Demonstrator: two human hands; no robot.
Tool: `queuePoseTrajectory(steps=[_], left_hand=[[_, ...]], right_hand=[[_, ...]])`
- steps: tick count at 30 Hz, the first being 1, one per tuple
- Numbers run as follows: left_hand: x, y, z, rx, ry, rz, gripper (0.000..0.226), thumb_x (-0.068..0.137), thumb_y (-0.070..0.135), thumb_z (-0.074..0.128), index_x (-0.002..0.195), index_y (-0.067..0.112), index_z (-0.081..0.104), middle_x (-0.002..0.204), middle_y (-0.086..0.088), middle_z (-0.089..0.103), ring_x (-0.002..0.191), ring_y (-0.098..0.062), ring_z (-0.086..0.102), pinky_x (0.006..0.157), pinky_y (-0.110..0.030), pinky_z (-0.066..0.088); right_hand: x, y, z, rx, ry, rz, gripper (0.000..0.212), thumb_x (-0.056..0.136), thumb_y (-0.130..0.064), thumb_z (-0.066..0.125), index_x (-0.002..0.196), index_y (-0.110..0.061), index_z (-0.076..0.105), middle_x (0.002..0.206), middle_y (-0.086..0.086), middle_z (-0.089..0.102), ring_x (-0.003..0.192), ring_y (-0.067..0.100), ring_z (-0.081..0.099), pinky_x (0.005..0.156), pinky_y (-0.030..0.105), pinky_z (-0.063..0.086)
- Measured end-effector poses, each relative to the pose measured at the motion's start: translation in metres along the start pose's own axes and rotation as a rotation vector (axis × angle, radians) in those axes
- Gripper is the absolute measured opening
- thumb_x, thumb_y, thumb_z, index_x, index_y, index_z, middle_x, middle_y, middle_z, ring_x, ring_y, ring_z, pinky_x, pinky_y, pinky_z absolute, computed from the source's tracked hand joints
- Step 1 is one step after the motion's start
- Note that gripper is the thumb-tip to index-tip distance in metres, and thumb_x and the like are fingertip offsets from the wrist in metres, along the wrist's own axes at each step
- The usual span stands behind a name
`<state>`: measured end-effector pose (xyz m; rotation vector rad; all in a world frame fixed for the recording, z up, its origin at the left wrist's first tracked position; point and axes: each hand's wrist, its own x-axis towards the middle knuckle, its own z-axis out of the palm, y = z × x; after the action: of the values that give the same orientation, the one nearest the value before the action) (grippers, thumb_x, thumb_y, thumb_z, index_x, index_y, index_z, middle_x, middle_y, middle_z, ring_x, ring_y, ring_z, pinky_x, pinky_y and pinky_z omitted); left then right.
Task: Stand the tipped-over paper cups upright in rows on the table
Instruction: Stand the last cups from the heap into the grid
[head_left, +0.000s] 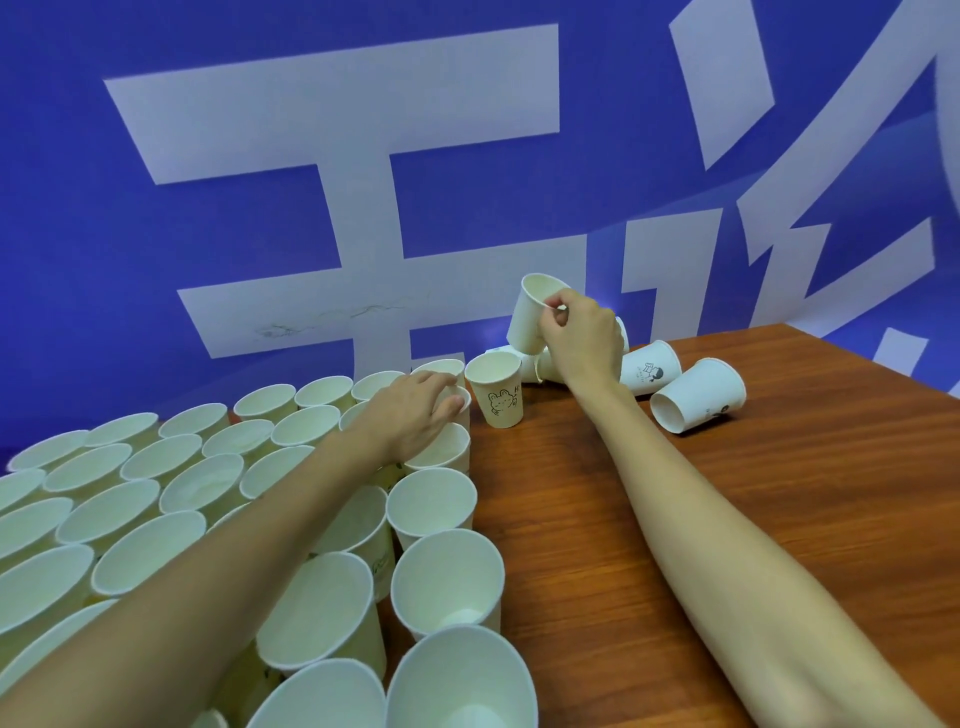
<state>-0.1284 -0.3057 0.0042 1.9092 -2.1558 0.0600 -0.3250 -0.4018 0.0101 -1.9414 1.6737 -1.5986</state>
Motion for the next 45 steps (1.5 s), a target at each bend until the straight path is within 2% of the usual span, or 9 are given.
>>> queuePoseTrajectory(steps=[6,12,18,21,23,27,32,36,45], left_hand=[[0.001,0.002,-0.009,0.055,0.065,-0.014,0.049,0.100,0.046,0.037,0.144,0.024,0.039,0.148,0.000,0.044,0.130,-0.021,0.046,0.103,-0.036,0.041],[-0.004,0.019,-0.045,-0.112,0.479,0.095,0.046,0.095,0.039,0.055,0.137,0.023,0.046,0.135,0.001,0.051,0.112,-0.015,0.055,0.087,-0.032,0.049],[-0.014,0.038,-0.057,0.094,0.385,0.260,0.047,0.090,0.042,0.060,0.134,0.028,0.053,0.139,0.004,0.051,0.119,-0.018,0.047,0.093,-0.032,0.041],[-0.018,0.042,-0.053,0.208,0.372,0.298,0.030,0.090,0.043,0.061,0.116,0.030,0.067,0.115,0.008,0.067,0.098,-0.014,0.044,0.083,-0.030,0.031],[-0.020,0.045,-0.050,0.247,0.345,0.291,0.025,0.090,0.041,0.061,0.111,0.032,0.071,0.101,0.009,0.068,0.089,-0.009,0.036,0.076,-0.028,0.025],[-0.021,0.056,-0.045,0.244,0.274,0.262,0.030,0.093,0.042,0.056,0.119,0.032,0.068,0.091,0.008,0.049,0.086,-0.008,0.027,0.070,-0.025,0.015],[-0.012,0.058,-0.038,0.225,0.259,0.304,0.029,0.093,0.043,0.056,0.114,0.029,0.070,0.100,0.007,0.070,0.087,-0.011,0.042,0.079,-0.028,0.026],[-0.007,0.058,-0.023,0.210,0.160,0.314,0.030,0.092,0.044,0.058,0.115,0.029,0.070,0.107,0.009,0.070,0.092,-0.009,0.049,0.083,-0.027,0.030],[0.001,0.052,-0.009,0.278,0.048,0.316,0.027,0.094,0.043,0.056,0.114,0.032,0.069,0.106,0.007,0.070,0.102,-0.015,0.054,0.090,-0.030,0.031]], right_hand=[[0.005,-0.028,-0.026,0.127,-0.131,-0.151,0.013,0.087,-0.026,0.056,0.092,-0.025,0.068,0.085,-0.008,0.070,0.078,0.016,0.060,0.066,0.029,0.047],[0.005,-0.041,-0.056,0.176,-0.477,-0.159,0.012,0.077,-0.016,0.061,0.079,-0.025,0.069,0.070,-0.010,0.066,0.050,0.006,0.056,0.054,0.024,0.048],[0.007,-0.042,-0.077,0.104,-0.731,-0.175,0.012,0.076,-0.011,0.066,0.083,-0.020,0.071,0.072,-0.004,0.071,0.058,0.009,0.061,0.057,0.028,0.046],[0.006,-0.041,-0.081,0.080,-0.834,-0.179,0.016,0.078,-0.008,0.068,0.086,-0.021,0.073,0.076,-0.003,0.072,0.062,0.009,0.064,0.060,0.029,0.048],[0.005,-0.038,-0.082,0.073,-0.910,-0.168,0.022,0.081,-0.006,0.067,0.092,-0.023,0.074,0.080,-0.004,0.073,0.063,0.009,0.066,0.062,0.028,0.049],[0.007,-0.029,-0.081,0.126,-0.832,-0.128,0.030,0.083,-0.006,0.067,0.102,-0.026,0.076,0.088,-0.002,0.074,0.065,0.014,0.068,0.060,0.025,0.050],[0.011,-0.019,-0.075,0.153,-0.671,-0.061,0.032,0.081,-0.008,0.067,0.105,-0.027,0.072,0.092,0.000,0.071,0.069,0.023,0.071,0.048,0.015,0.046],[0.011,-0.009,-0.067,0.094,-0.664,0.002,0.030,0.080,-0.004,0.063,0.102,-0.023,0.071,0.086,-0.001,0.070,0.060,0.017,0.068,0.048,0.017,0.045],[0.008,0.012,-0.054,0.021,-0.620,0.056,0.029,0.080,0.001,0.062,0.098,-0.021,0.072,0.094,0.000,0.062,0.056,0.016,0.064,0.053,0.023,0.047]])
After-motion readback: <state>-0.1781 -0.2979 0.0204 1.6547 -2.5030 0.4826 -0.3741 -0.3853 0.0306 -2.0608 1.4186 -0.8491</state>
